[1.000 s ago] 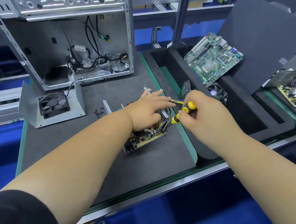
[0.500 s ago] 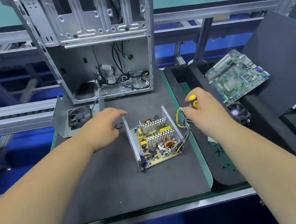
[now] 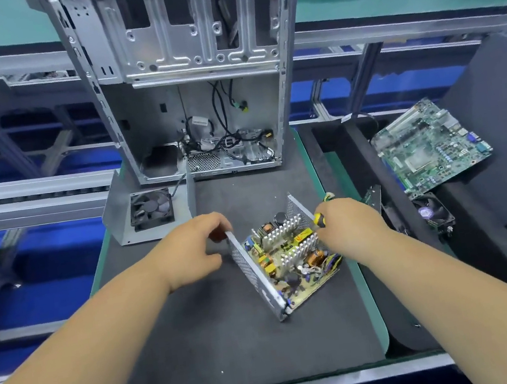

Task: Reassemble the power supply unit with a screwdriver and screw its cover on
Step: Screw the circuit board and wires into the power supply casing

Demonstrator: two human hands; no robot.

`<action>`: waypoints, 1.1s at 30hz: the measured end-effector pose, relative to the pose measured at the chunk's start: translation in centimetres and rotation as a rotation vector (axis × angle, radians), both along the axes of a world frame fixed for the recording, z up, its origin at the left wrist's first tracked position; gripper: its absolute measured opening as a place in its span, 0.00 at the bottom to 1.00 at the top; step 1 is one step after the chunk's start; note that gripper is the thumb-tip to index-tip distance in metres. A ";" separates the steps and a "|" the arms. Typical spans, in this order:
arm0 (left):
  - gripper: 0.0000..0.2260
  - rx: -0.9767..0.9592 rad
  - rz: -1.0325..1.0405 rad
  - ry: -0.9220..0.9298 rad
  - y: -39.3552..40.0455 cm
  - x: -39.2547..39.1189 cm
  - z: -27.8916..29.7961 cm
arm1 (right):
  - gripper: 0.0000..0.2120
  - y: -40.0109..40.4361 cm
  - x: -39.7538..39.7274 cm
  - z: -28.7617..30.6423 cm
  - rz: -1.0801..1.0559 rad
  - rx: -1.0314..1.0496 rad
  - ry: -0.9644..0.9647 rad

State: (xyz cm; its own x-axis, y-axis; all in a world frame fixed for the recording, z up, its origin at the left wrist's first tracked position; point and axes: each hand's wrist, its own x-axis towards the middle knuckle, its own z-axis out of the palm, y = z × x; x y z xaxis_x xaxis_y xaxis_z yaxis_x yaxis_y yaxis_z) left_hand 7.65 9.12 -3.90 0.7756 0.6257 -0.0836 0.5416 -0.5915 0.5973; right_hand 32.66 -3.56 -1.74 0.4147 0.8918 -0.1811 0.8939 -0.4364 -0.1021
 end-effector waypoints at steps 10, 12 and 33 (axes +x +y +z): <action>0.15 -0.296 -0.020 -0.007 -0.2 0.1 1.3 | 0.05 3.9 1.2 0.7 0.203 -0.069 -0.085; 0.14 -0.298 -0.011 0.012 0.2 0.6 1.4 | 0.08 3.6 1.8 0.4 0.184 -0.056 -0.010; 0.21 0.636 -0.915 0.522 3.2 24.3 0.3 | 0.21 -1.6 -2.4 2.9 0.294 0.011 0.140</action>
State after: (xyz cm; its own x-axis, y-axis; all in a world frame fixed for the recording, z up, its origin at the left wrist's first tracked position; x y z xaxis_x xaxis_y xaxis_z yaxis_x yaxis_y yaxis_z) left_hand 31.97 12.35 -3.58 0.9147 -0.0885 -0.3944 -0.1385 -0.9853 -0.1002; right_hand 30.29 -5.19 1.12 0.1106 0.9719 -0.2077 0.9584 -0.1597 -0.2367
